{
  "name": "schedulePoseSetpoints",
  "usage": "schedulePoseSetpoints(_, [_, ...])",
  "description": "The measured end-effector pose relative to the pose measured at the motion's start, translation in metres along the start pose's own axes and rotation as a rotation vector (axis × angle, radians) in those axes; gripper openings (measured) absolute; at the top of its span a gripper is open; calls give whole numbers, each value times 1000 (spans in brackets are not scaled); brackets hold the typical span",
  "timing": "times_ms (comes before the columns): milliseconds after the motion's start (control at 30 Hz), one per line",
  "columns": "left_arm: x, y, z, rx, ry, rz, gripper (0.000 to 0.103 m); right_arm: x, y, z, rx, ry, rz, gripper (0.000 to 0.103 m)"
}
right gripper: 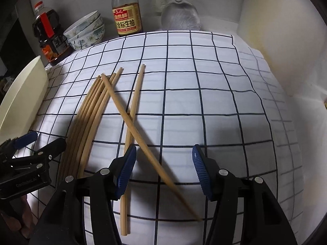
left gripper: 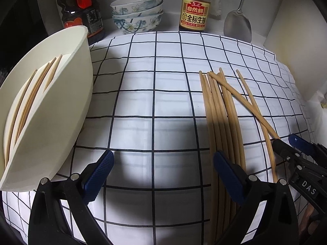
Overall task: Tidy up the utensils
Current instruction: 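Close the right tool on one chopstick from the pile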
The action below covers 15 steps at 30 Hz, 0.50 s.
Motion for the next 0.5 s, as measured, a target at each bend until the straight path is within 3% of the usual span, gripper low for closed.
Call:
schedulePoseSetpoints(400, [-1, -1, -10, 11, 57, 6, 88, 6, 1, -1, -5, -42, -5, 55])
schedulePoseSetpoints(500, [-2, 4, -15, 17, 76, 27, 81, 9, 2, 0, -7, -62, -3, 54])
Point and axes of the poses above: each gripper's, at about its wrist camera, not at the fingertips, and y roughly the way its jaws point, z to its left, x to its top, the point moved 10 cm from there along y, roughly the way its jaws point, and after that the axes turned 14 degrees about z, right-handed, at the moved point
